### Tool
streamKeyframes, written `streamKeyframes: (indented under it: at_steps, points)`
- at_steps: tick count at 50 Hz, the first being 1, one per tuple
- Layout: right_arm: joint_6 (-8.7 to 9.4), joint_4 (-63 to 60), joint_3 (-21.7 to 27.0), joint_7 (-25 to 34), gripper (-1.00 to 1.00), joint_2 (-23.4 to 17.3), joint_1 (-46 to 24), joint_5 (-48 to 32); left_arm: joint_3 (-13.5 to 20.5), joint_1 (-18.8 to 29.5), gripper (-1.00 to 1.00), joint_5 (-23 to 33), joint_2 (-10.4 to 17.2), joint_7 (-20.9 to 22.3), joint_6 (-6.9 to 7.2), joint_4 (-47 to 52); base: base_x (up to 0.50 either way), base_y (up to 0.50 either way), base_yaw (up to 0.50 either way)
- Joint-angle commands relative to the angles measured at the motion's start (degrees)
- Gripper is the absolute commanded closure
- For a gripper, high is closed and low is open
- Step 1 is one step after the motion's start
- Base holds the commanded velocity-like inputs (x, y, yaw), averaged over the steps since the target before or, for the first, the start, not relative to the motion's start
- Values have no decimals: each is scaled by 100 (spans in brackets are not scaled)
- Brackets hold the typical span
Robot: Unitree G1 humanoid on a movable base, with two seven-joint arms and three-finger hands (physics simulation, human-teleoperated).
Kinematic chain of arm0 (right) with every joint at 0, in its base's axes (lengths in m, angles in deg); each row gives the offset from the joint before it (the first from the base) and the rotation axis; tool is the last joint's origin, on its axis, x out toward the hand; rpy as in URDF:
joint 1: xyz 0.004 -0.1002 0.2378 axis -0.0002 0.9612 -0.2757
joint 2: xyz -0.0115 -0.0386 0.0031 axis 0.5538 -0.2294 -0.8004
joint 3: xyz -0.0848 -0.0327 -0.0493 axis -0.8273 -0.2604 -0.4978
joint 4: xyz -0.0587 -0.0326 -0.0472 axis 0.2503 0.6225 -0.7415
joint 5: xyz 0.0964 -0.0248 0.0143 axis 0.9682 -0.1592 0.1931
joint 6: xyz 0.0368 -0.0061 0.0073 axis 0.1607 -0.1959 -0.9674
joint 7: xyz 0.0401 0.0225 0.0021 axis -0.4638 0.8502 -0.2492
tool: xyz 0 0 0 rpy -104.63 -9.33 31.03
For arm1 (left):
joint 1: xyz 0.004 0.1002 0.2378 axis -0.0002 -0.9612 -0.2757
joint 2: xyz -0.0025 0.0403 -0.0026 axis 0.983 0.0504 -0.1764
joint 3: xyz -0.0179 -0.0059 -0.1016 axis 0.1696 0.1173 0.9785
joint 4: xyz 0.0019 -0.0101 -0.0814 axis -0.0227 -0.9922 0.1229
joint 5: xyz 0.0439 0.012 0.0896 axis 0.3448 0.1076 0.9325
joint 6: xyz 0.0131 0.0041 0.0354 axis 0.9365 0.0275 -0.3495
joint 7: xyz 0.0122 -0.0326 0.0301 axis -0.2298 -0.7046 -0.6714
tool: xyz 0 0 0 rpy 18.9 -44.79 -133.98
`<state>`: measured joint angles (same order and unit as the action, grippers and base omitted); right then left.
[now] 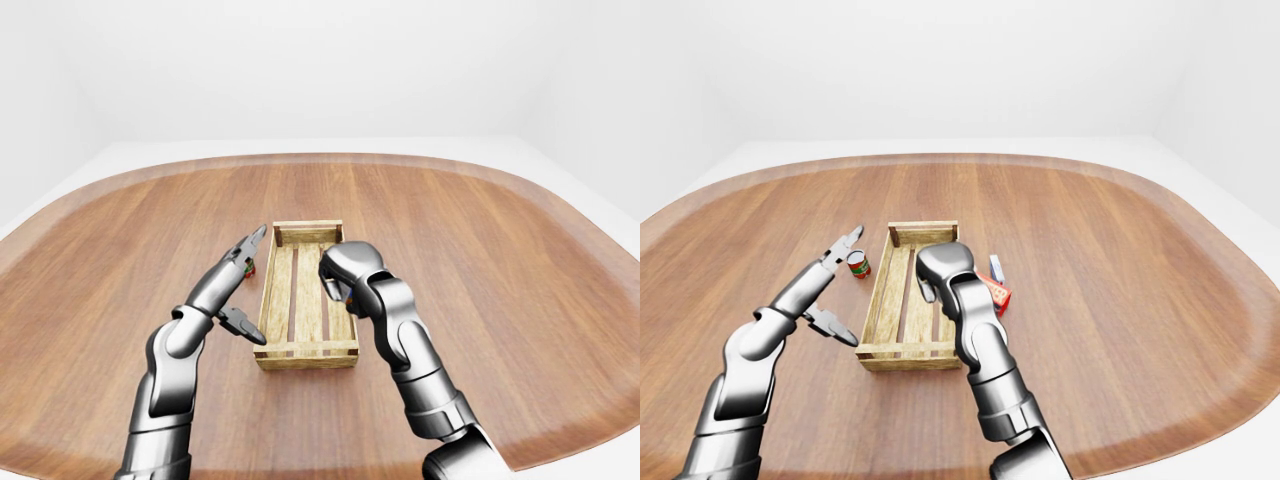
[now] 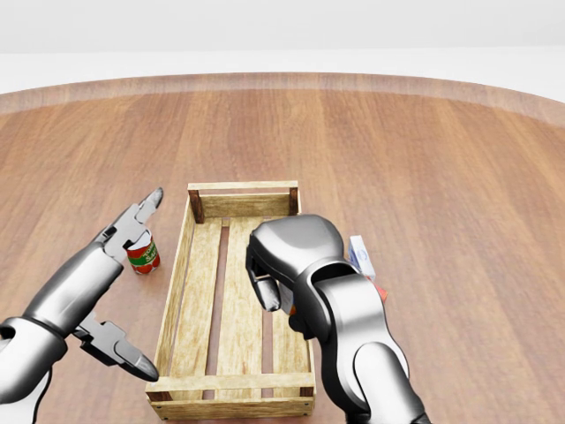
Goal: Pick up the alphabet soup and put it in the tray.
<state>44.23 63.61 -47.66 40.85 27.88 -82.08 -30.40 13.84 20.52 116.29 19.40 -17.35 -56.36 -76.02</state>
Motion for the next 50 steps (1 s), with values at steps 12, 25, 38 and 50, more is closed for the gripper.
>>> streamKeyframes:
  at_steps: [12, 25, 38, 50]
  points:
    - [0, 626, -206, 13, 100, 395, -553, -524, -26, 53, -100, 16, 8, -12, 0, -107, 0, 0, 0]
    - [0, 1398, -298, -372, 100, 606, -724, -576, -5, 36, -100, -2, 22, -43, 0, -155, 0, 0, 0]
    - [0, 2148, -354, -822, 100, 674, -805, -608, 19, -23, -100, -23, 20, -33, 0, -114, 0, 0, 0]
    - [0, 2573, -390, -891, 100, 701, -862, -793, 31, -75, -100, -41, 17, -38, 0, -125, 0, 0, 0]
